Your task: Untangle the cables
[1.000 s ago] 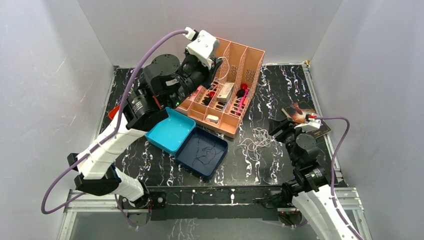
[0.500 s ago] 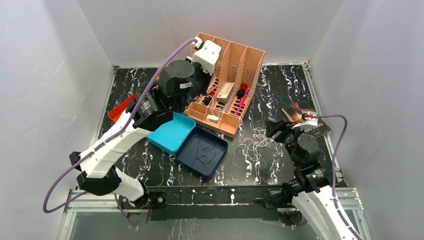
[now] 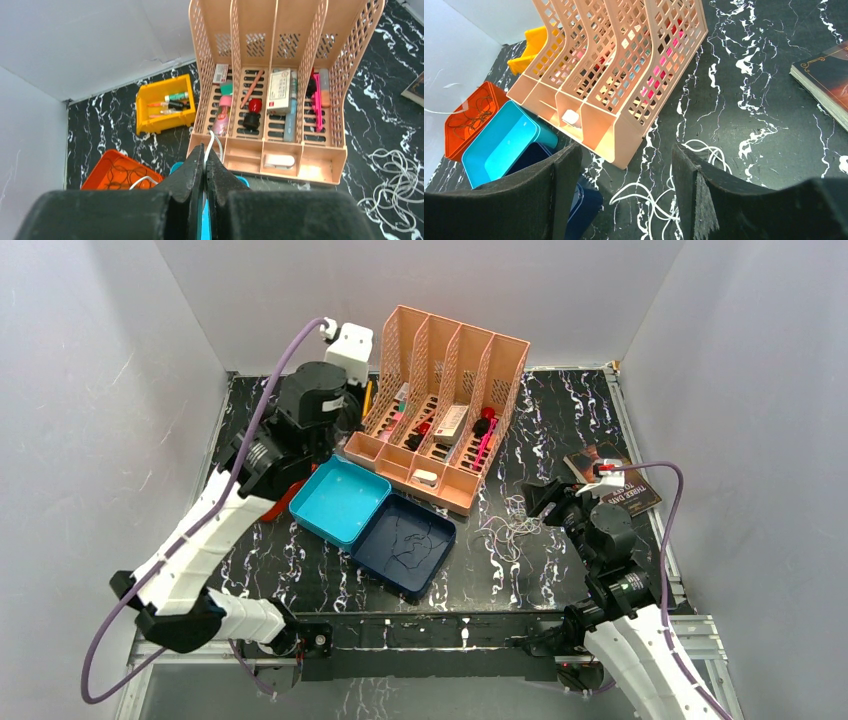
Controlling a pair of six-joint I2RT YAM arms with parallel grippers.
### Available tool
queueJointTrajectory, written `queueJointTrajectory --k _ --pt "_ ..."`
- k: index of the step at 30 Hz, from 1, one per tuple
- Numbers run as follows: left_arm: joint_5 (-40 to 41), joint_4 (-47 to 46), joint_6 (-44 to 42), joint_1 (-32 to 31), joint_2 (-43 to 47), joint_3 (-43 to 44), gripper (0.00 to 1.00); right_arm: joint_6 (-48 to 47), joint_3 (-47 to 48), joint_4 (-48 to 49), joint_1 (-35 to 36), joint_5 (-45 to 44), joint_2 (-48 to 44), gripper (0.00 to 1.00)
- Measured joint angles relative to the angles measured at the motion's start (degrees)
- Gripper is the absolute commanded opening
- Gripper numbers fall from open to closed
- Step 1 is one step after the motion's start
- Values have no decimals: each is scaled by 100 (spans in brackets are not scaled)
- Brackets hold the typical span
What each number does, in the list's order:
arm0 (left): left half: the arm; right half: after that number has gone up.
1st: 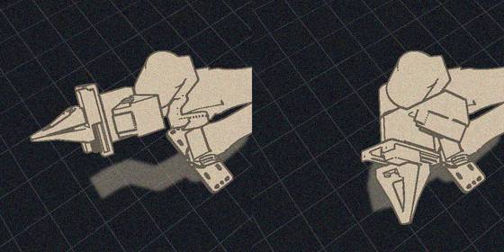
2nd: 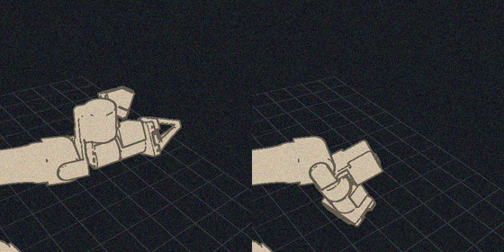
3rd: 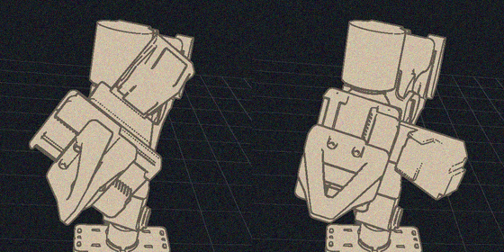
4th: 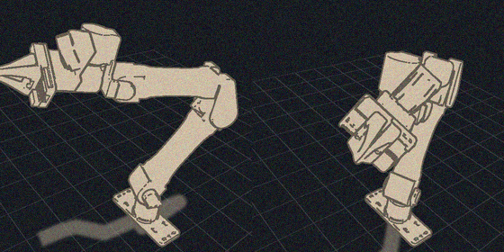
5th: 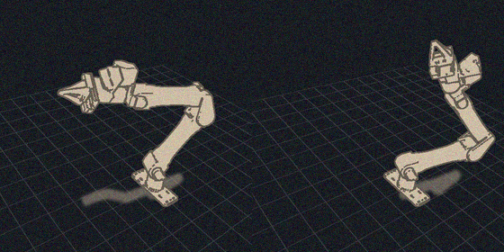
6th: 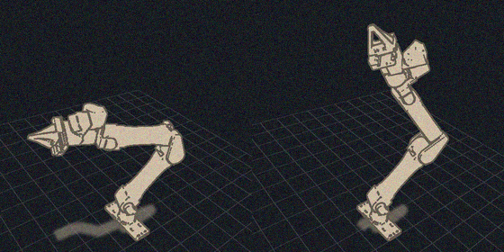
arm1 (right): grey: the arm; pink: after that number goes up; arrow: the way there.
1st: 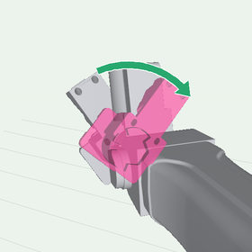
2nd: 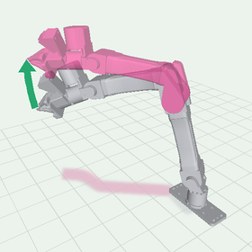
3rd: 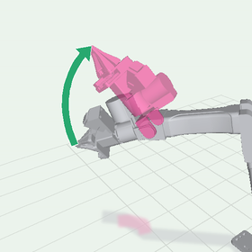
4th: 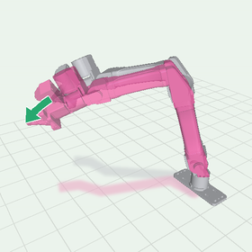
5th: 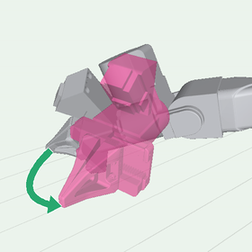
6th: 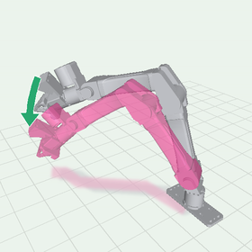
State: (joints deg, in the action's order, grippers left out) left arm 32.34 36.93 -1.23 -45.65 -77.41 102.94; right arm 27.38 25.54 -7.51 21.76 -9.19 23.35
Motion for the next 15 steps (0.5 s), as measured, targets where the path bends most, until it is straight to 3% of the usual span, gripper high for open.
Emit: queueJointTrajectory --k 8,15 --pt "101 -94 243 129 866 -1270 0 7 0 44 0 140 59 74" --pt "-105 -240 426 737 970 -2356 0 9 0 116 0 286 291 74"
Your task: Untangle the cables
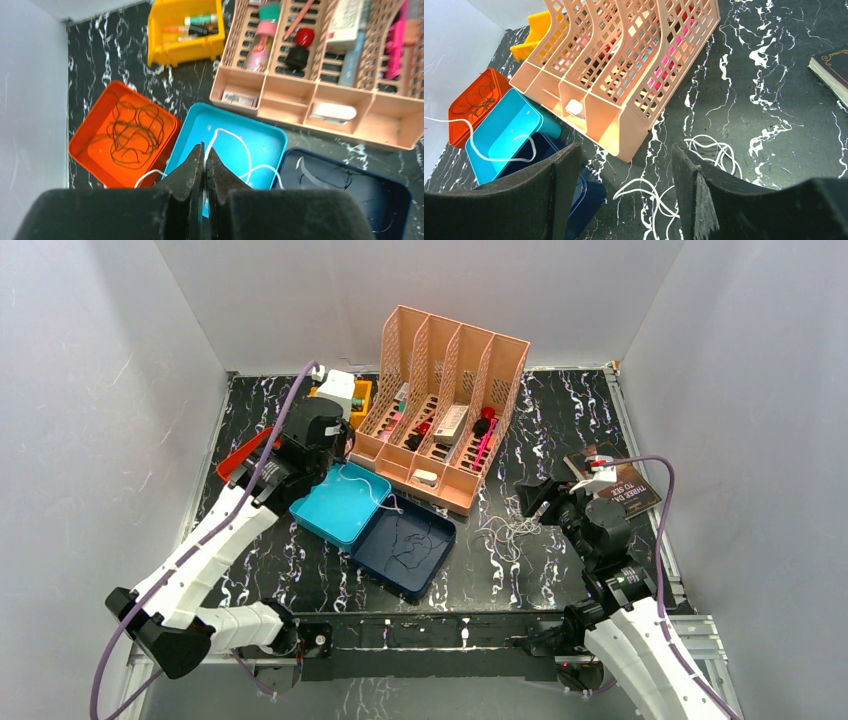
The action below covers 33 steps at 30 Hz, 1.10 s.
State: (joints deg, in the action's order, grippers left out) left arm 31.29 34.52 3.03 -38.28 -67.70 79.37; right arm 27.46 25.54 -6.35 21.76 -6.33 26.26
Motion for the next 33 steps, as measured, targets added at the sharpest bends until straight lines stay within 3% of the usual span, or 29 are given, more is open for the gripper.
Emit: queueJointTrajectory --k 10,23,33 --pt "-649 -269 101 778 -57 -479 0 0 0 44 0 55 20 75" --pt "-1384 -304 98 850 -92 706 0 20 0 46 0 52 -39 75" --pt "-1281 -407 -70 857 -118 420 0 61 0 48 0 55 -37 75"
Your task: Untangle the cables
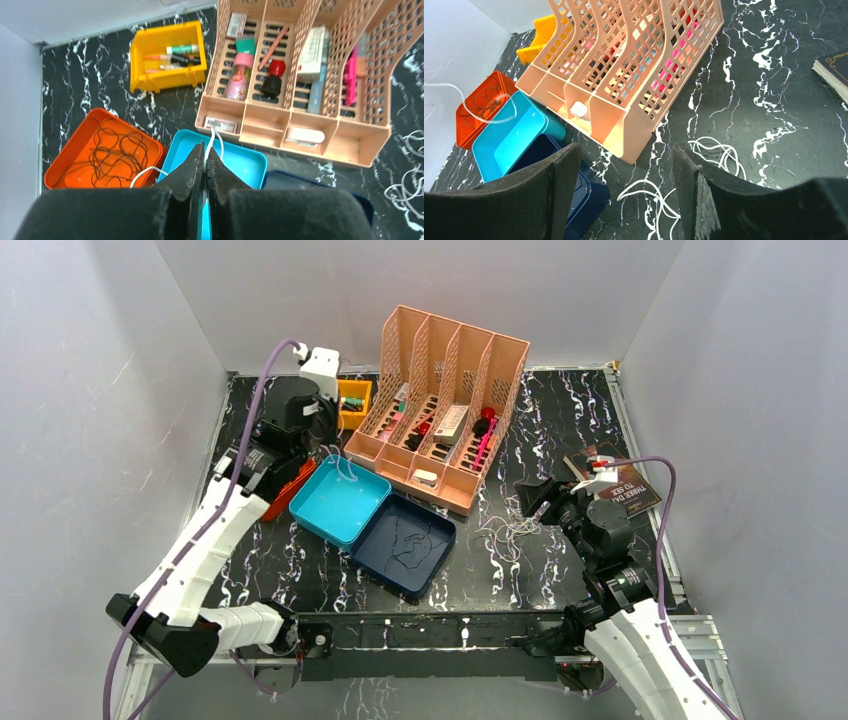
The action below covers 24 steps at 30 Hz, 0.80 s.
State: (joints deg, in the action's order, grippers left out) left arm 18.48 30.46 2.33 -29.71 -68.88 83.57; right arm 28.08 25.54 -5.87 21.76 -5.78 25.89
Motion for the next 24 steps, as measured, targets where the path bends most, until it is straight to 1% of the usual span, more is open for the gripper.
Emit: queueJointTrajectory --k 9,13,18,24 --pt "-15 -319 96 79 -90 -1394 0 22 -2 2 0 2 48 75" --pt "-267 -625 271 245 -168 -2124 0 20 -2 2 0 7 52 75" --pt "-619 -940 481 592 -455 -2400 0 22 -2 0 0 20 42 75" --pt "-1268 -1325 780 1014 -1200 -2479 0 52 -20 -2 0 20 -85 75"
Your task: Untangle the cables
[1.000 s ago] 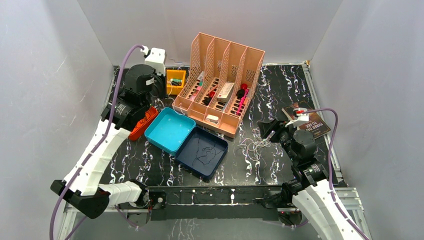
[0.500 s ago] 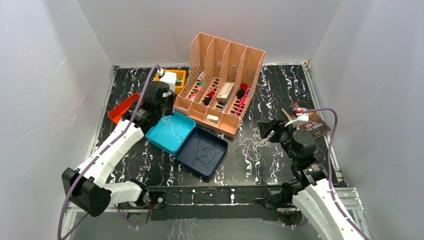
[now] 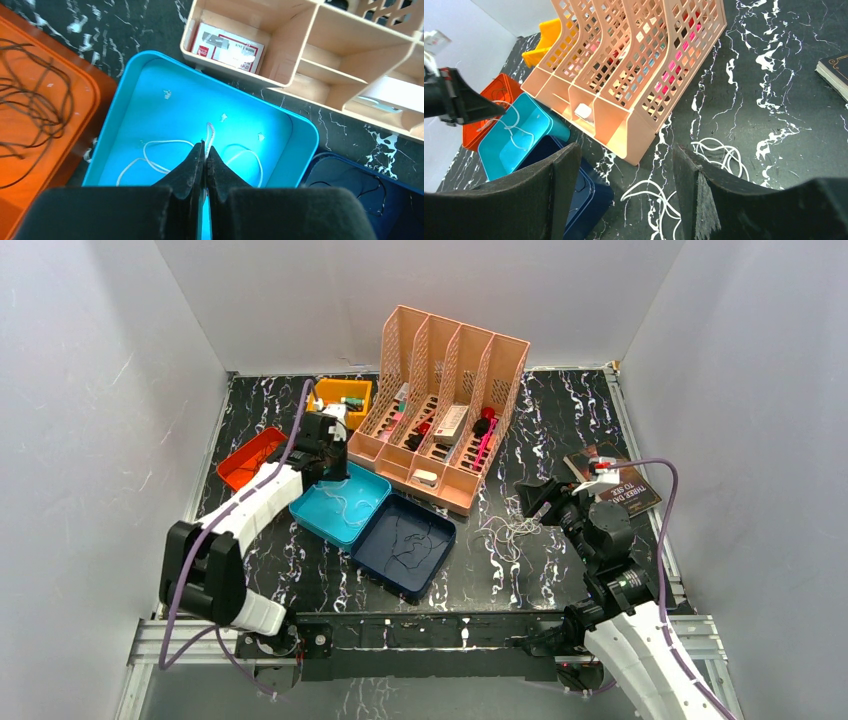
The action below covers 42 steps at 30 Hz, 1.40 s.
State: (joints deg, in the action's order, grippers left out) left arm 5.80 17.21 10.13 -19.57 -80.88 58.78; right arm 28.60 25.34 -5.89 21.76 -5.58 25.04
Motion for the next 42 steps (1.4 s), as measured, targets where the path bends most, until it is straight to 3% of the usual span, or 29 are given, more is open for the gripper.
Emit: queueJointTrajectory --k 3,7,12,20,31,35,39,42 --pt "-291 -74 109 94 -382 -2 3 15 0 -2 0 2 -37 75" --pt "-485 -20 214 114 -664 0 24 17 0 -31 0 0 -46 75" --pt "-505 118 273 114 -691 0 42 15 0 -46 0 -4 -85 75" --pt "-595 221 271 114 -424 109 62 13 0 -48 0 -7 -61 75" --pt "-627 350 181 114 -256 289 66 15 0 -98 0 -50 -24 75" --pt "-815 369 184 114 -131 267 66 175 17 -313 0 -431 114 74" --pt "-1054 199 229 83 564 83 66 496 188 -837 0 -938 717 72" --pt "-1193 -59 348 -39 1370 -205 66 555 365 -1056 -2 -841 1346 68"
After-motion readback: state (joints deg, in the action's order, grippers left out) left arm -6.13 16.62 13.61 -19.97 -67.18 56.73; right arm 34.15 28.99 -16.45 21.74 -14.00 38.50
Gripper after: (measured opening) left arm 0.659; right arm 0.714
